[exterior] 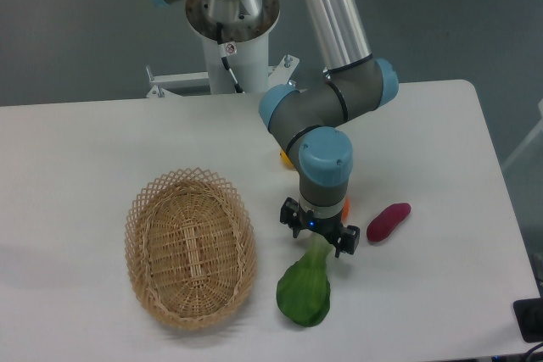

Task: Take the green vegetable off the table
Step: 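Close the gripper on the bok choy stem, then lift the bok choy up off the table and raise it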

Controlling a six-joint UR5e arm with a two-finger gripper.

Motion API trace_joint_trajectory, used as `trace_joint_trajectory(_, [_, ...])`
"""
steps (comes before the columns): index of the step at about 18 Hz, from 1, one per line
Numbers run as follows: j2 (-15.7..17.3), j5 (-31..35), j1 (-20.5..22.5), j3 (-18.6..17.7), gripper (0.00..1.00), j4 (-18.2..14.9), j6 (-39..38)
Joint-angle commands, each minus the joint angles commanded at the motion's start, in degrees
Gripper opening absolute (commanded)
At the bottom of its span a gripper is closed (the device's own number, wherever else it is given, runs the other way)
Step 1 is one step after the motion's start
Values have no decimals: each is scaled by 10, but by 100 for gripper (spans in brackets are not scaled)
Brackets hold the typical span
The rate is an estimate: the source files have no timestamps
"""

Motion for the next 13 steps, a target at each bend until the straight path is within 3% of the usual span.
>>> trace_joint_trajectory(2, [1,0,0,0,47,0,1])
trace_joint_trajectory(7, [5,-1,0,5,32,1,7])
trace_joint_trajectory(13, [23,-7,6,25,31,1,8])
